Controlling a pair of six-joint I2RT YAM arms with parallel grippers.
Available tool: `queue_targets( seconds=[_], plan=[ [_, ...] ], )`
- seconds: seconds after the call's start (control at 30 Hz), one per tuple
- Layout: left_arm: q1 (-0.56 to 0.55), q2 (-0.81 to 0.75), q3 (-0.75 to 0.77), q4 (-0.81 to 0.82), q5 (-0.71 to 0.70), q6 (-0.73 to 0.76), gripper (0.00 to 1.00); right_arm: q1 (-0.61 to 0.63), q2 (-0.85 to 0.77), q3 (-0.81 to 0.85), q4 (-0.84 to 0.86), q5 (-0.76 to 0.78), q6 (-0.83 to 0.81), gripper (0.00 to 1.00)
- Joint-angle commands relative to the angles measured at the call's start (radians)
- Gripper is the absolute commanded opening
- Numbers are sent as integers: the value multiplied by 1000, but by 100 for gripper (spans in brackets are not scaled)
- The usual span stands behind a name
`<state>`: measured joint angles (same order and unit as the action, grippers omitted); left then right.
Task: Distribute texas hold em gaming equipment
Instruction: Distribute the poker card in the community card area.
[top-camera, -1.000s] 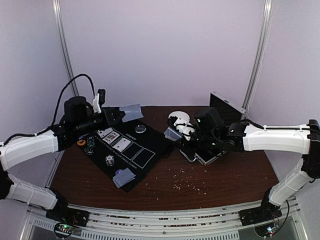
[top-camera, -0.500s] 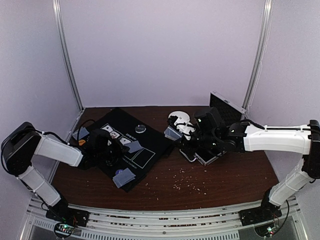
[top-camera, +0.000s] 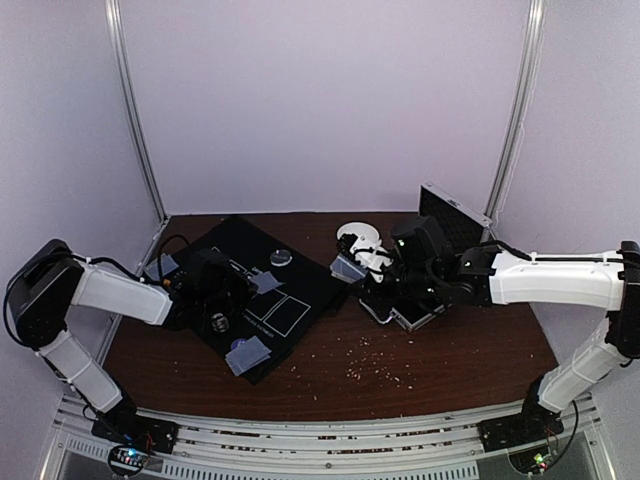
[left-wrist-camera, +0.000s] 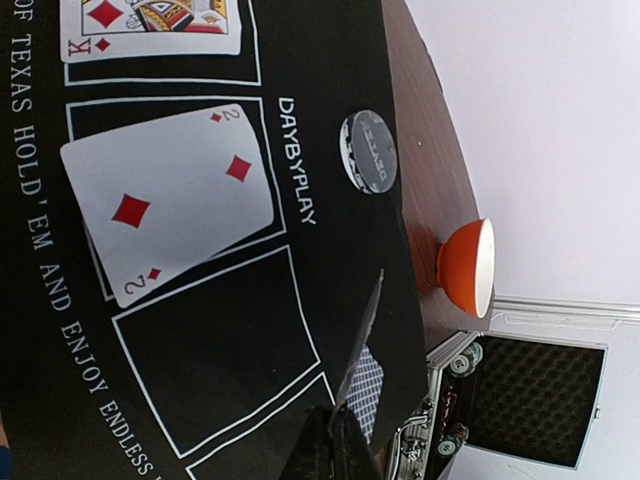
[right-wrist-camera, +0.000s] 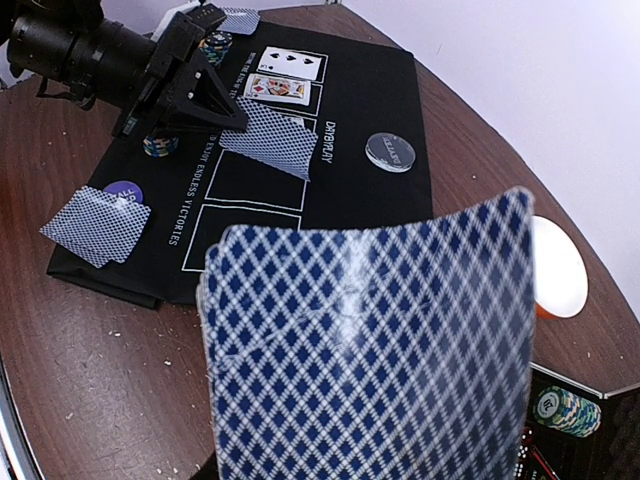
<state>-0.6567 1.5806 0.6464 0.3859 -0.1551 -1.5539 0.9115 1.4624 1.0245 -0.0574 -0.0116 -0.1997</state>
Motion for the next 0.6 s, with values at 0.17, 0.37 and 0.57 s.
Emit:
queue_targets(
  seconds=[0.17,0.37,0.57],
  plan=[
    [-5,64,15,-10,-49,-58,4,-4,-37,-3,4,-3,-6,39],
    [-15,102,32,2,10,-69,26,-5,-51,-9,1,-1,-7,39],
    [-18,83,33,-4,49,-68,41,-5,-60,-15,-3,-3,-9,39]
  ],
)
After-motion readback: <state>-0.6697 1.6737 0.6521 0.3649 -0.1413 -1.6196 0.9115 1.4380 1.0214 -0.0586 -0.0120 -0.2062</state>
